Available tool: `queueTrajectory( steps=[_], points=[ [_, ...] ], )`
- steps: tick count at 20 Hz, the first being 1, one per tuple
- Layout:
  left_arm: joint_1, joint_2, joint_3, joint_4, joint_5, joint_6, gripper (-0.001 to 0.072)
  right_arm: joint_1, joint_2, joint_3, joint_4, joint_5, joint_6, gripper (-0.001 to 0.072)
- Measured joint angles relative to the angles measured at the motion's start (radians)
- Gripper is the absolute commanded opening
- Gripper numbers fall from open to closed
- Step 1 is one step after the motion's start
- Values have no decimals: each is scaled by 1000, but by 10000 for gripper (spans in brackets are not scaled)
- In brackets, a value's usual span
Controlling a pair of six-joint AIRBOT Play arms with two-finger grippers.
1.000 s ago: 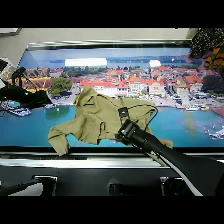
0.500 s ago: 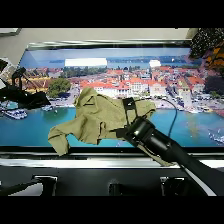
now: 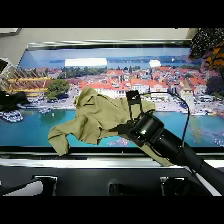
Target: Fold the clothes and pants, and hang the long-sleeved shirts on hangers.
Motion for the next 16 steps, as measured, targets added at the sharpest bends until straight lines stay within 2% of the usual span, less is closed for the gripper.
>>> queueTrajectory(
  steps=[2,3,7,12,16],
  points=[
    [88,0,21,10,2,4,558,0,0,2,13,-2,0,41],
    [134,0,29,15,4,18,617,0,1,2,18,-6,0,41],
    [306,-27,48,23,7,105,617,0,1,2,29,-26,-8,40],
    [429,-156,163,53,21,333,617,0,1,2,44,-62,-12,41],
    [455,-251,227,85,152,478,609,0,1,2,75,-78,-6,41]
  ],
)
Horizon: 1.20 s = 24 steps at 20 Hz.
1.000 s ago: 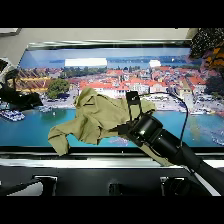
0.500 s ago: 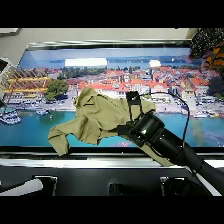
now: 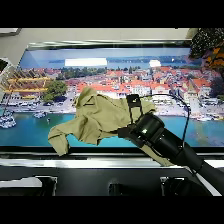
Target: Fold the clothes and pants, and hang the long-sleeved shirts on hangers.
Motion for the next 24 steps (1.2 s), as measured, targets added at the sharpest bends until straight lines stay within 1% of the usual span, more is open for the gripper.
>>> queueTrajectory(
  steps=[4,7,9,14,20,21,22,24],
  points=[
    [4,-90,18,-41,166,87,602,0,0,0,23,-27,34,41],
    [-10,-166,22,-98,225,192,601,0,0,0,29,-40,64,41],
    [-18,-212,24,-116,248,229,601,0,0,0,33,-43,82,41],
    [-26,-293,24,-142,274,269,600,0,0,0,40,-47,105,41],
    [-27,-347,25,-172,284,277,599,0,0,0,42,-49,115,42],
    [-28,-352,25,-180,286,277,568,0,0,0,44,-50,115,42],
    [-28,-355,26,-188,290,277,454,0,0,0,44,-50,115,42],
    [-29,-359,26,-196,294,278,434,0,0,0,44,-49,116,42]
  ],
)
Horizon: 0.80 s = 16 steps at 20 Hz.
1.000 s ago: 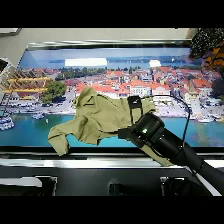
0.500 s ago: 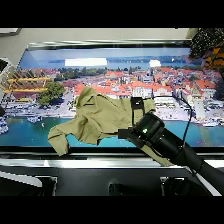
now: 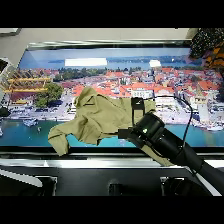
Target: Fold the clothes and pants, and hang the long-sleeved shirts on hangers.
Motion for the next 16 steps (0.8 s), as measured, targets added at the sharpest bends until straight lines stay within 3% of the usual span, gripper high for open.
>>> queueTrajectory(
  steps=[3,5,11,16],
  points=[
    [0,-4,0,-3,7,0,161,0,0,0,0,3,3,42],
    [0,-5,0,1,8,13,33,0,0,0,-1,6,3,42],
    [0,-6,9,-37,0,-2,32,0,0,0,-4,6,3,42],
    [0,7,79,-171,4,-2,31,0,0,0,-8,6,3,42]
  ],
)
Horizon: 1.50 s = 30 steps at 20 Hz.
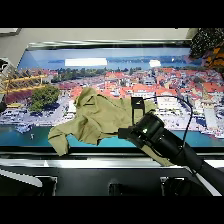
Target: Fold the clothes and pants, and hang the long-sleeved shirts on hangers.
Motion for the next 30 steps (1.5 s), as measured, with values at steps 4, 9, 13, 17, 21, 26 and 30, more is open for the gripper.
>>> queueTrajectory(
  steps=[4,9,13,17,21,26,30],
  points=[
    [-2,45,62,-87,1,0,30,0,0,0,-3,-1,0,42],
    [-33,164,90,-121,8,-1,28,0,0,0,-6,-3,0,41],
    [-108,306,95,-141,14,-1,26,0,0,0,-13,-2,0,41],
    [-251,437,78,-155,-45,-1,24,0,0,0,-34,-2,15,41],
    [-433,555,-29,-157,-145,0,24,0,0,0,-95,-2,58,41],
    [-606,801,-365,-158,-222,3,27,-12,-16,0,-195,15,139,41],
    [-697,1056,-666,-158,-342,45,29,-99,-50,0,-166,58,143,41]
  ],
)
